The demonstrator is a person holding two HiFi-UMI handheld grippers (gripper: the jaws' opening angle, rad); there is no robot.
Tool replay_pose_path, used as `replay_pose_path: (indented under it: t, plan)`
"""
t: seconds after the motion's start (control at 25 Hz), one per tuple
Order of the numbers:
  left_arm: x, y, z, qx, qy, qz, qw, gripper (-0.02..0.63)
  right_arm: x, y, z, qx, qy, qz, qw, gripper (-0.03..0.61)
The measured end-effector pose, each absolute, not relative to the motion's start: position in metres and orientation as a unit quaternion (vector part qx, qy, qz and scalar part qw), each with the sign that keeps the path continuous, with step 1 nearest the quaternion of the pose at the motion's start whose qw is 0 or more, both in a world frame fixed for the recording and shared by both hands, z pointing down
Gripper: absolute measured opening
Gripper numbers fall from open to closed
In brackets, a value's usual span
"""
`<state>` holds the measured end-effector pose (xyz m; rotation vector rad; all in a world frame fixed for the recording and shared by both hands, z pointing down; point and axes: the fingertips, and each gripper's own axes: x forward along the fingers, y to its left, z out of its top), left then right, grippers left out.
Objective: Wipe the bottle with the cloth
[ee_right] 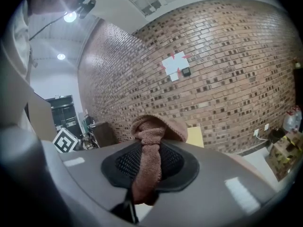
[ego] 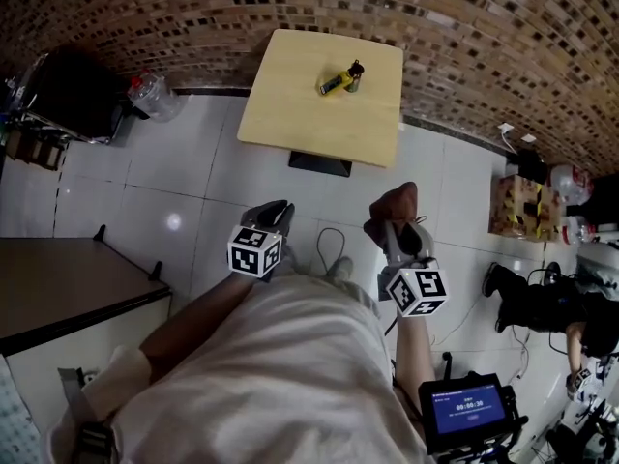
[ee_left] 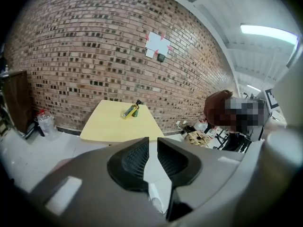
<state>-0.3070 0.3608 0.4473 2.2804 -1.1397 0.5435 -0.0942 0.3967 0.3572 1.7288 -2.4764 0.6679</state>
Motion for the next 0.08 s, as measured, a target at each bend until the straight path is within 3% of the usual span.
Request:
replay_pose_path:
  t: [0.08]
  plan:
    - [-0.3018,0.3619,0.4475,0.846,-0.417,0.203,0.264,0.067,-0.0925,0.3985,0.3553,0.559,-0.8,0.218,0.02,0.077]
